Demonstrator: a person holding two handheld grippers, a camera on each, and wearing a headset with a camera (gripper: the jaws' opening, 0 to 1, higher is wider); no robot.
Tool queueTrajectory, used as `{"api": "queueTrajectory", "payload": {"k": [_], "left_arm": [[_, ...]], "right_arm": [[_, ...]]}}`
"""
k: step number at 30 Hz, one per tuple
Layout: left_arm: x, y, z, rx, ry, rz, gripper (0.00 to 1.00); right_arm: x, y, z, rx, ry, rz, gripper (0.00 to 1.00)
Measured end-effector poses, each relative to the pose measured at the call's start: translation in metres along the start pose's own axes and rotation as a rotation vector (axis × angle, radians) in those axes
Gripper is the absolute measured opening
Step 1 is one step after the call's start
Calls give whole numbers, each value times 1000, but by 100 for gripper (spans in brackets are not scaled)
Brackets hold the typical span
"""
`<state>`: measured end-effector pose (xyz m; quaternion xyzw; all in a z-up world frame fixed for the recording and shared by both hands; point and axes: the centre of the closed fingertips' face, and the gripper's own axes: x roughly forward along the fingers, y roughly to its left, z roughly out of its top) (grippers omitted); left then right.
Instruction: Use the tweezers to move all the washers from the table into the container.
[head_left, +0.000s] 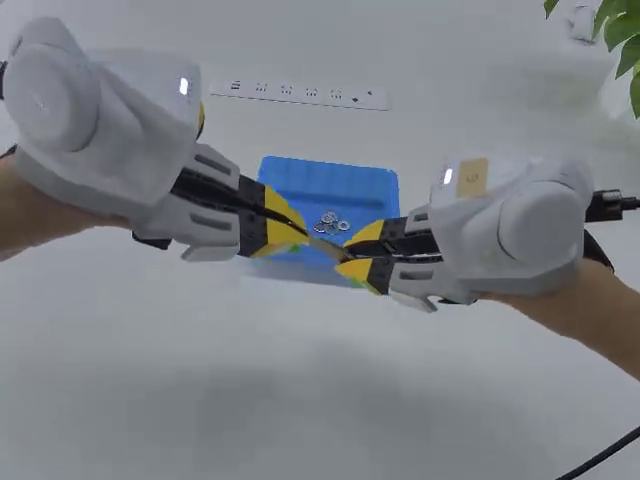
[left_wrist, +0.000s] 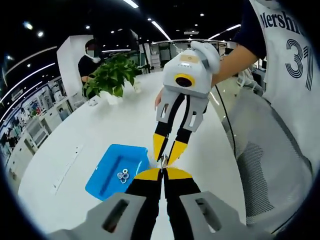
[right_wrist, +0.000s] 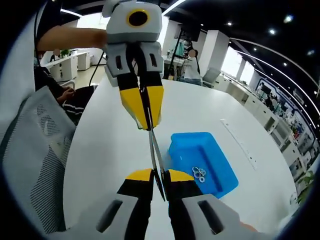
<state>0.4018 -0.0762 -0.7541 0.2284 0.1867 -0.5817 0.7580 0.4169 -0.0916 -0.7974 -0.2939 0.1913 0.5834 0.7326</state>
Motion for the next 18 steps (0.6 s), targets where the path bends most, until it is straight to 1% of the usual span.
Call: {"api": "queueTrajectory", "payload": {"k": [3, 4, 5, 6, 7, 8, 10, 11, 13, 14, 15, 16, 17, 18], "left_arm": [[4, -6, -12, -54, -7, -8, 6], [5, -6, -19, -46, 14, -1, 6], [7, -9, -31, -63, 50, -22, 6], [11, -11, -33, -78, 42, -30, 5], [13, -13, -33, -73, 33, -37, 5], [17, -13, -36, -75, 39, -47, 6], [23, -12, -46, -92, 55, -52, 6], [27, -13, -52, -101, 63, -59, 6], [31, -14, -59, -119, 70, -64, 6], [32, -14, -60, -120, 69, -64, 6], [34, -13, -64, -137, 65, -63, 6], [37, -12, -69, -151, 71, -64, 6], [39, -12, -73, -152, 80, -66, 6], [42, -13, -78, -162, 94, -73, 6]], "right_arm": [[3, 8, -7, 7, 17, 20, 10], [3, 11, -9, 15, 21, 33, 10], [5, 13, -12, 15, 26, 36, 10], [8, 15, -16, 17, 41, 45, 10], [11, 18, -21, 13, 60, 55, 10], [15, 21, -26, 7, 77, 67, 9], [20, 24, -33, -4, 97, 73, 9], [23, 25, -37, -3, 115, 76, 9], [26, 24, -43, 7, 140, 74, 9], [27, 25, -44, 8, 143, 74, 9], [29, 25, -48, 19, 157, 77, 9], [30, 25, -50, 23, 162, 78, 9], [32, 25, -52, 29, 168, 82, 9], [33, 26, -54, 34, 176, 87, 9]]}}
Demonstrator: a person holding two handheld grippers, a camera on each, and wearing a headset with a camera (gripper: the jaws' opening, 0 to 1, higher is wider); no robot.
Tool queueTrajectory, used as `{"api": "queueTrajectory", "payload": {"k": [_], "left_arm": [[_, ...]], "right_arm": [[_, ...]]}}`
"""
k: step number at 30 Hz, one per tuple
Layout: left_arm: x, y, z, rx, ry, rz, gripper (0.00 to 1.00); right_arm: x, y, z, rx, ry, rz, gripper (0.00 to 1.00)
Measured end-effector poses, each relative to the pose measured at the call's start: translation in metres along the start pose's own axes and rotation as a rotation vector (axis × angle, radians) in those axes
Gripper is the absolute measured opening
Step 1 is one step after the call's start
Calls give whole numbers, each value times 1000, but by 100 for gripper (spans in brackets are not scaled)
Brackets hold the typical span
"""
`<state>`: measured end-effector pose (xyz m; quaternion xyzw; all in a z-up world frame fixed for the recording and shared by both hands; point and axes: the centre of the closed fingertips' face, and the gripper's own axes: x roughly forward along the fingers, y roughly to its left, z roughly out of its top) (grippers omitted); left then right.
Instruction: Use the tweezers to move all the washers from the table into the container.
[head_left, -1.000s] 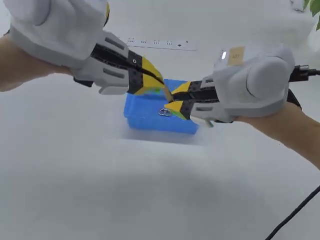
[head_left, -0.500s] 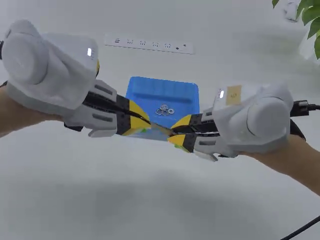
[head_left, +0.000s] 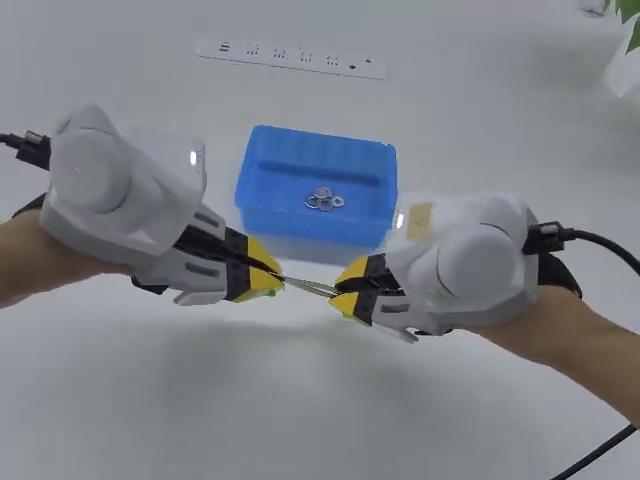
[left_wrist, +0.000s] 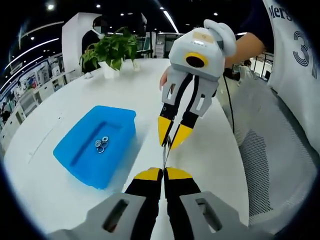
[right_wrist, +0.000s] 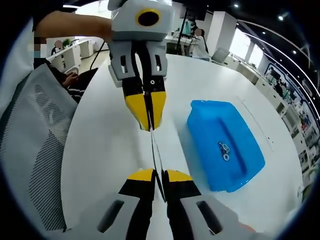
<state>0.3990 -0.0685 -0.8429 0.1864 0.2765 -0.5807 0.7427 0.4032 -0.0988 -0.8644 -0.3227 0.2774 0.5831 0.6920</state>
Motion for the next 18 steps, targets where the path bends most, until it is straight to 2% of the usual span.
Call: {"api": "queueTrajectory", "payload": {"k": [7, 9, 10, 18], "left_arm": [[12, 0, -13, 15, 52, -15, 6], [14, 2, -20, 78, 97, -5, 5], [15, 2, -23, 89, 119, 0, 5], [20, -1, -34, 96, 168, -5, 5]], "right_arm": [[10, 1, -12, 2, 57, 14, 9], [12, 2, -13, 7, 61, 19, 9], [12, 2, -13, 7, 63, 20, 9], [16, 4, -15, -2, 94, 36, 9]]}}
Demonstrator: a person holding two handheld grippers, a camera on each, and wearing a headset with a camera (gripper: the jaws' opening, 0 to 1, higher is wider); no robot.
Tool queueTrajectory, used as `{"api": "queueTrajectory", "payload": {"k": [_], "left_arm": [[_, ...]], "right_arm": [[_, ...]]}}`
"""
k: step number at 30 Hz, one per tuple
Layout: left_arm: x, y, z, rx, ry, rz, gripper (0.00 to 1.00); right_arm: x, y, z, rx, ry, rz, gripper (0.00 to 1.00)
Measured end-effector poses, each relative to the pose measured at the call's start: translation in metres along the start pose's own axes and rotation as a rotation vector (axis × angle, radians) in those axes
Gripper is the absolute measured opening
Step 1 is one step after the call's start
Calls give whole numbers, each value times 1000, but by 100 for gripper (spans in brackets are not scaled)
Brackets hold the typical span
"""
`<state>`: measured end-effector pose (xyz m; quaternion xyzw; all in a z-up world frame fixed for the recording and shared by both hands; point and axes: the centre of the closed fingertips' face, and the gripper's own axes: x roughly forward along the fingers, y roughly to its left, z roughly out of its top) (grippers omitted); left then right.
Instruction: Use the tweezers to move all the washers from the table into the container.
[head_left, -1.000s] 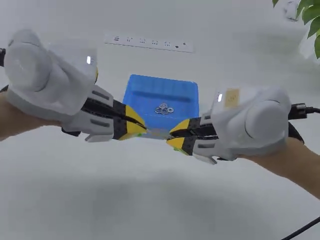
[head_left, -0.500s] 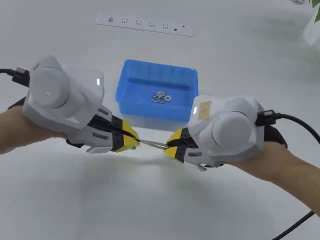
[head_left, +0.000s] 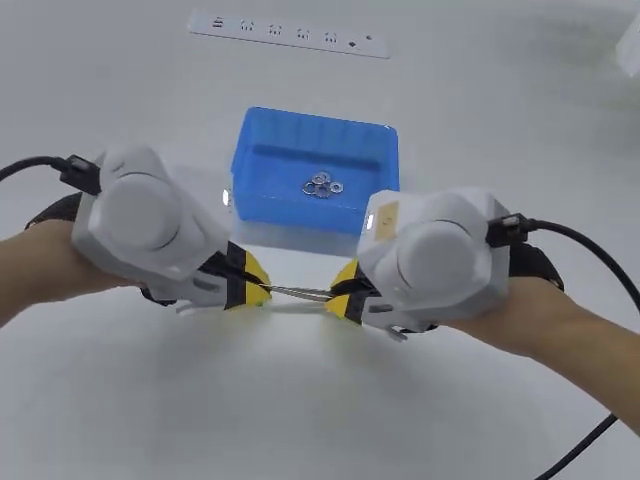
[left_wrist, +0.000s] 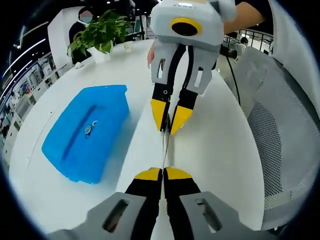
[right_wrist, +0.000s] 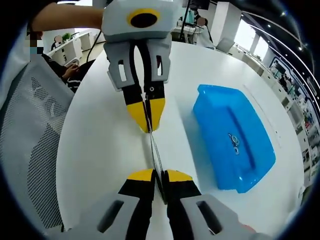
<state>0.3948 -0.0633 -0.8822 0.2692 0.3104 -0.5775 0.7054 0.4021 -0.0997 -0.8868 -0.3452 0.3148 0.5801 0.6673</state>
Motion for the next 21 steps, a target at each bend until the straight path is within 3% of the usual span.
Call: {"api": "queueTrajectory", "payload": {"k": [8, 12, 21], "left_arm": [[4, 2, -3, -2, 34, 12, 8], [4, 6, -5, 14, 46, 20, 9], [4, 4, -1, 31, 57, 29, 9]], "right_arm": [[6, 1, -3, -26, 70, 5, 9], [7, 1, 1, -39, 79, 10, 10], [7, 0, 1, -55, 105, 12, 12]]}}
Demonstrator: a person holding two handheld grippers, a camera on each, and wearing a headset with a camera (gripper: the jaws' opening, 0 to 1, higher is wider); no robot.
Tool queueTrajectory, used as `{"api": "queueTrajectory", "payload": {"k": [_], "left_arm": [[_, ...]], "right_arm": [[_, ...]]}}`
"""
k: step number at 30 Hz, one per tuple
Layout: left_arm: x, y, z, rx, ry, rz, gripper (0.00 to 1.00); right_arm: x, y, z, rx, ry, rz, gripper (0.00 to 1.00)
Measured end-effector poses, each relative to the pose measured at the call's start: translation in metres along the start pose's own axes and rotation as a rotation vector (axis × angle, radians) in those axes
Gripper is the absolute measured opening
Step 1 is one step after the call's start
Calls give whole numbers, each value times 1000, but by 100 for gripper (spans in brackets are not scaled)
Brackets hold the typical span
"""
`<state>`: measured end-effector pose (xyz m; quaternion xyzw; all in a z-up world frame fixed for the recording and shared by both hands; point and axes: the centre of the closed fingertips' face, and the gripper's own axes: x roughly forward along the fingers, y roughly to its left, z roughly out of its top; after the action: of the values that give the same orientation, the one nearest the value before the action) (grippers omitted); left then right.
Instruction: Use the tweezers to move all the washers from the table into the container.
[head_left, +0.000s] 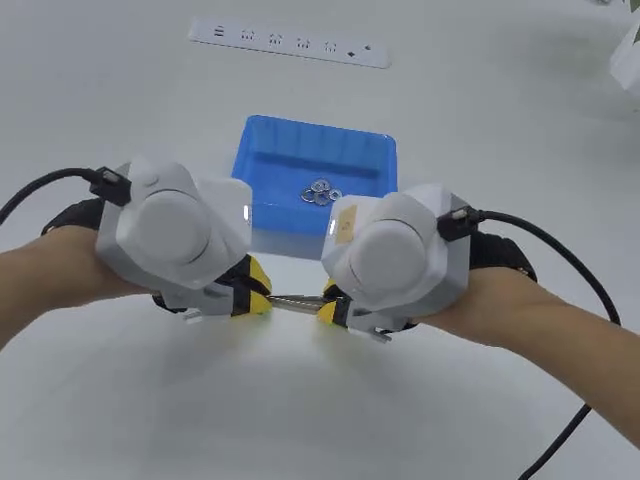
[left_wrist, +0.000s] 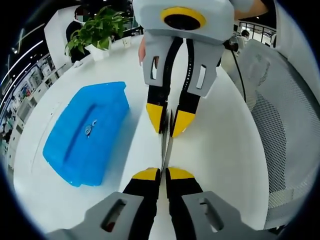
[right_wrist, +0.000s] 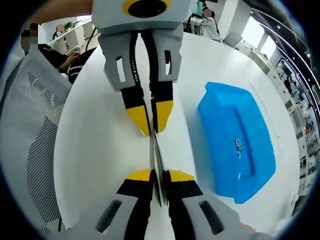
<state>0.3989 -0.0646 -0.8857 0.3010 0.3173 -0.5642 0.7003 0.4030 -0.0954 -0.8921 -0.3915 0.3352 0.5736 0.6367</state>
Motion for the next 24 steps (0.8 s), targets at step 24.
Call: {"api": "queueTrajectory", "payload": {"k": [24], "left_arm": [[-50, -23, -31, -346, 4, 156, 24]], "right_arm": [[-48, 9, -19, 344, -228, -104, 27]]}}
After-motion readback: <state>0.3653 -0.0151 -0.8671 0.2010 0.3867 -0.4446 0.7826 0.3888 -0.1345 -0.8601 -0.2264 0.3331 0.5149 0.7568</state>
